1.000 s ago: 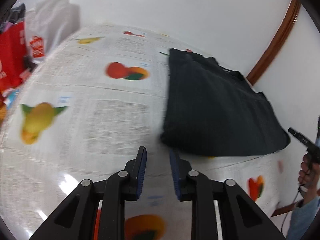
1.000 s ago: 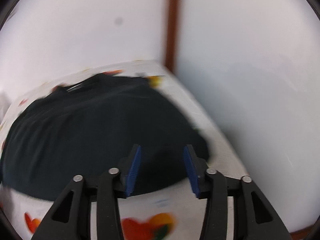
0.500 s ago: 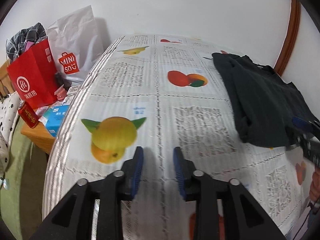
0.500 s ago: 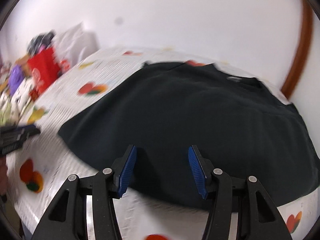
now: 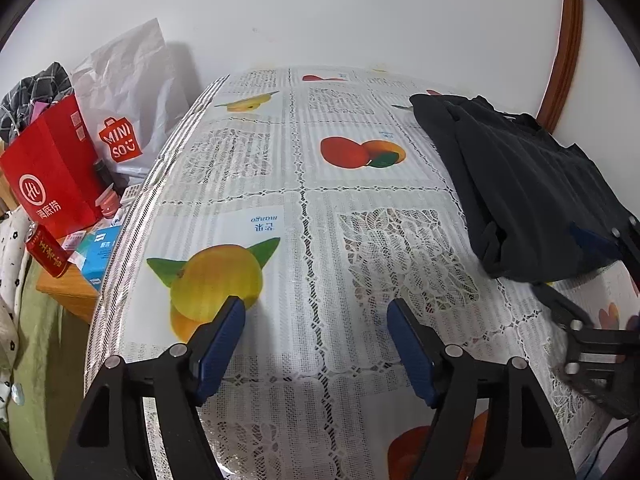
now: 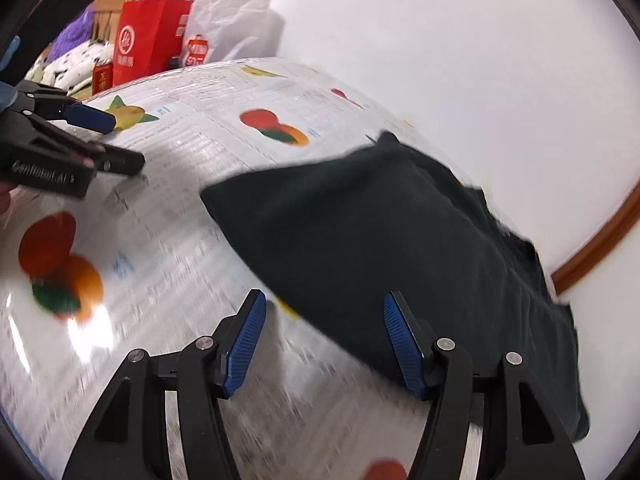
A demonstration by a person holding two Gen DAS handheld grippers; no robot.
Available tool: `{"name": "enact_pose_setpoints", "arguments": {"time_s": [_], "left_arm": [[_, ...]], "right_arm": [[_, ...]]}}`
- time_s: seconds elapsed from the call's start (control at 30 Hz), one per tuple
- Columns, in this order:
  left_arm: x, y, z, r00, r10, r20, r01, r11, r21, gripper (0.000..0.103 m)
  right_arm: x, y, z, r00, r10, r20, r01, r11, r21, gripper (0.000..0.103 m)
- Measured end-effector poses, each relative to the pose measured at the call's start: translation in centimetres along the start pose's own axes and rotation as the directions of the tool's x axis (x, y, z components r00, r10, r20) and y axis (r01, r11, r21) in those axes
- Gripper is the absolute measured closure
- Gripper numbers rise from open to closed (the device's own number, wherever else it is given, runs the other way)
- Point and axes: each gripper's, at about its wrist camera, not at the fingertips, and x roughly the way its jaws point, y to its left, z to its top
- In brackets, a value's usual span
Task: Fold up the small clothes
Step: 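Lift the hem with the right gripper and fold it toward the collar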
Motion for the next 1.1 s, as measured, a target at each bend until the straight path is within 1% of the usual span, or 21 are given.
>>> {"name": "enact_pose_setpoints", "arguments": {"time_s": [0.1,0.17,0.27,0.33,0.37,0.4,0.43,0.47,0.5,0.53,0.57,0.63,0.67,0.73,0.8,0.83,0.87,0.9,0.97,1.03,1.1], "left_arm": [[0.0,0.1,0.0,1.000,-0.002,0.001,0.002,1.000,-0.008,0.031],[0.0,0.4,-0.1,1.000,-0.012,0.005,0.012,1.000,-0.023,0.032],[-0.1,0.7,-0.1,1.000,-0.022,0.009,0.023,0.999,-0.037,0.031],[-0.1,0.7,-0.1,1.000,-0.021,0.008,0.022,0.999,-0.035,0.031],[0.0,0.6,-0.1,1.000,-0.016,0.006,0.016,0.999,-0.030,0.031],[0.0,0.5,-0.1,1.000,-0.012,0.005,0.012,1.000,-0.025,0.031],[0.0,0.5,-0.1,1.000,-0.007,0.003,0.007,1.000,-0.021,0.031],[0.0,0.4,-0.1,1.000,-0.003,0.002,0.003,1.000,-0.017,0.030],[0.0,0.3,-0.1,1.000,-0.003,0.002,0.003,1.000,-0.015,0.029],[0.0,0.3,-0.1,1.000,0.000,0.002,0.000,1.000,-0.013,0.029],[0.0,0.3,-0.2,1.000,0.006,0.001,-0.006,1.000,-0.010,0.029],[0.0,0.1,-0.1,1.000,0.015,0.001,-0.015,1.000,-0.003,0.028],[0.0,0.0,-0.1,1.000,0.022,0.000,-0.022,1.000,0.001,0.028],[-0.2,-0.2,-0.1,1.000,0.022,-0.008,-0.023,0.999,-0.029,0.028],[-0.6,-1.3,0.0,1.000,-0.014,-0.022,0.014,1.000,-0.028,0.029],[-0.7,-1.7,0.1,0.999,-0.032,-0.023,0.032,0.999,-0.026,0.029],[-1.0,-2.5,0.2,0.999,-0.050,-0.021,0.049,0.998,-0.024,0.029],[-1.2,-3.4,0.4,0.998,-0.066,-0.018,0.065,0.998,-0.017,0.029],[-1.6,-5.3,0.6,0.996,-0.092,-0.011,0.093,0.996,0.005,0.029],[-1.7,-6.9,0.8,0.994,-0.107,-0.009,0.108,0.994,0.024,0.029],[-1.9,-8.8,1.1,0.990,-0.138,-0.001,0.138,0.990,0.036,0.029]], "right_arm": [[1.5,1.5,1.8,1.000,-0.012,0.020,0.013,0.999,-0.048,0.041],[2.2,1.8,2.7,1.000,-0.020,0.024,0.021,0.999,-0.050,0.041],[3.7,0.8,3.7,1.000,-0.003,0.011,0.003,1.000,0.013,0.041],[4.4,0.6,4.3,1.000,0.009,0.007,-0.010,0.999,0.034,0.043],[4.6,0.6,4.5,1.000,0.027,0.003,-0.027,0.999,0.039,0.057],[4.8,0.7,4.6,1.000,0.027,0.001,-0.027,0.999,0.040,0.068],[5.1,0.8,4.8,1.000,0.003,-0.006,-0.003,0.999,0.038,0.071],[5.1,0.8,4.9,1.000,0.002,-0.008,-0.002,0.999,0.044,0.074],[5.0,0.5,5.1,1.000,0.015,-0.004,-0.014,0.998,0.060,0.077],[4.7,-0.1,5.2,0.999,0.033,0.002,-0.033,0.996,0.088,0.078],[4.1,-1.3,5.4,0.997,0.067,0.024,-0.070,0.988,0.140,0.080],[3.0,-3.1,5.6,0.993,0.098,0.072,-0.111,0.972,0.206,0.080],[2.3,-4.5,5.7,0.988,0.116,0.103,-0.138,0.959,0.246,0.081],[1.2,-6.9,5.7,0.979,0.135,0.152,-0.177,0.935,0.308,0.081],[0.1,-9.9,5.4,0.966,0.155,0.209,-0.227,0.895,0.384,0.081],[-0.3,-11.4,5.1,0.958,0.160,0.236,-0.250,0.872,0.422,0.081],[-0.9,-13.6,4.5,0.945,0.168,0.279,-0.288,0.832,0.474,0.081],[-1.3,-15.0,3.9,0.937,0.167,0.307,-0.310,0.804,0.508,0.081],[-2.2,-18.6,2.4,0.922,0.145,0.359,-0.341,0.744,0.575,0.082],[-2.8,-21.4,1.0,0.913,0.118,0.392,-0.356,0.702,0.617,0.082],[-3.5,-24.4,-1.2,0.905,0.079,0.417,-0.364,0.652,0.666,0.082]]}}
